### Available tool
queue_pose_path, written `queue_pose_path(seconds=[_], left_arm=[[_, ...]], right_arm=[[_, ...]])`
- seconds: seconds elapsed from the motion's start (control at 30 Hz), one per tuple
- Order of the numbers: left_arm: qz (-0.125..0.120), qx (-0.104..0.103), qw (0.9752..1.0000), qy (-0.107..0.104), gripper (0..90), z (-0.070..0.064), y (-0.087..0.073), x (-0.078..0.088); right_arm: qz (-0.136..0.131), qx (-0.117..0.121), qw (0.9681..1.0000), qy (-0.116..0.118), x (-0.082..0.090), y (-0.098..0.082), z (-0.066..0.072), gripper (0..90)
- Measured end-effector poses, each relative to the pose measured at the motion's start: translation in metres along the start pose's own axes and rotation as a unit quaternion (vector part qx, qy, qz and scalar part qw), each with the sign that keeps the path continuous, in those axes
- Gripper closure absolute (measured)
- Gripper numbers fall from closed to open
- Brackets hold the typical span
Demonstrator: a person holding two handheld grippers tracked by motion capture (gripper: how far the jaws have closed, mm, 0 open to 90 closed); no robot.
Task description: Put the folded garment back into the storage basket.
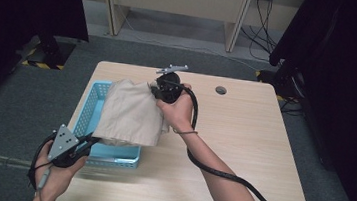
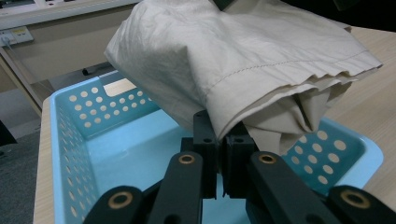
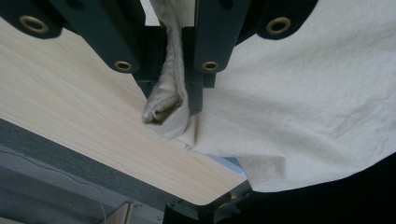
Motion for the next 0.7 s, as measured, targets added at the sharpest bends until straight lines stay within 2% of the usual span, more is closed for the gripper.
queue_pose_path(seconds=[0.7], left_arm=[[-0.001,0.005,1.0000,0.009,86.1,0.0089,-0.0027,0.0054]], right_arm=[[0.001,0.004,1.0000,0.004,-0.0062,0.0065,0.0078,84.8]])
Point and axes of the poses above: each handheld gripper's, and its own axes: x roughly backward along the jaws, y roughly out of its top, z roughly to its left, the point moved 5 cm from there along -x, roughly forward along the jaws, and after that the axes turned 11 degrees about x, right-handed, at the moved point
